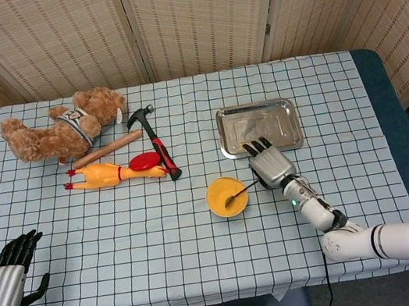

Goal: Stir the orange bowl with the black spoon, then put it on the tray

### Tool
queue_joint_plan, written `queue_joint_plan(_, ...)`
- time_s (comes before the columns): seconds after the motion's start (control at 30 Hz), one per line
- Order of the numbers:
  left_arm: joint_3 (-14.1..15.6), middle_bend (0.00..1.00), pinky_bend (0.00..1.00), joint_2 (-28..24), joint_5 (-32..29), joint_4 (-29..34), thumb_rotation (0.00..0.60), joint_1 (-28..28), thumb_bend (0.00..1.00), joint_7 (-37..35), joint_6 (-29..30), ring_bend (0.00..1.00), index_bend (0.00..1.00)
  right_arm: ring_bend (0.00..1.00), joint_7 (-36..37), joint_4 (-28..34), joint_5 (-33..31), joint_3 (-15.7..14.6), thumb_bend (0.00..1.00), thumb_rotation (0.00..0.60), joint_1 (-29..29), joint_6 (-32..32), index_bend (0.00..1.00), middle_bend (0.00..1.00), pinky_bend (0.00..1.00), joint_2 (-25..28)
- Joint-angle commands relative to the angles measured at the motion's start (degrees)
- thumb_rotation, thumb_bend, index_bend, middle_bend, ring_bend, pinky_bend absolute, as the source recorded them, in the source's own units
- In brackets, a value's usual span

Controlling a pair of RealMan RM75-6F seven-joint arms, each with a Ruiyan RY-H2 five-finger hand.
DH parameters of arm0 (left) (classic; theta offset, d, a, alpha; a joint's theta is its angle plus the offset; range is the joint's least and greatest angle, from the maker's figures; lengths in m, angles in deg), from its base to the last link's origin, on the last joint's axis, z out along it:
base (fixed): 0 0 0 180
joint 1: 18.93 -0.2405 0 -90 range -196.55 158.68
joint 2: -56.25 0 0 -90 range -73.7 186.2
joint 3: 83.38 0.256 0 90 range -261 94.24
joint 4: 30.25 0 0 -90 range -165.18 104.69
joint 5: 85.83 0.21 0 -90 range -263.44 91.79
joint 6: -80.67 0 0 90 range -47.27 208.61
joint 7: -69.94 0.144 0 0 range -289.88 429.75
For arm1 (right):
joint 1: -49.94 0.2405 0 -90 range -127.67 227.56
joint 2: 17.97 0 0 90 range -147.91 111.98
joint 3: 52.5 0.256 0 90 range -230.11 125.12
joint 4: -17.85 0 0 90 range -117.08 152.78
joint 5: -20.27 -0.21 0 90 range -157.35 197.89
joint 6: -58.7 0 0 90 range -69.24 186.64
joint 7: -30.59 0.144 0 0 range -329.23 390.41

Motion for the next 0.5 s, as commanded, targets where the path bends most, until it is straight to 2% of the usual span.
queue_joint_plan(0.03, -0.01, 0.0, 0.08, -0.01, -0.02, -0.05, 0.6, -0.02, 0.42, -0.07, 0.02, 0.0, 0.0, 0.0, -0.79, -1.54, -0.17, 0.44, 0.68, 0.6, 0.12, 1.61, 0.79, 0.04, 0.0, -1.58)
queue_joint_plan(0.17, -0.07, 0.0, 0.08, 0.0, -0.14, -0.01, 0.6, 0.0, 0.42, 0.04, -0.02, 0.0, 0.0, 0.0, 1.41, -1.84, 1.43, 1.17, 0.68, 0.6, -0.74, 1.94, 0.79, 0.04, 0.0, -1.67)
queue_joint_plan(0.5, -0.14, 0.0, 0.08, 0.22, -0.38, 0.23, 0.6, -0.06, 0.42, 0.98, 0.02, 0.0, 0.0, 0.0, 8.47, 2.74, 7.14, 1.26, 0.68, 0.6, -3.21, -0.69, 0.79, 0.04, 0.0, 3.49)
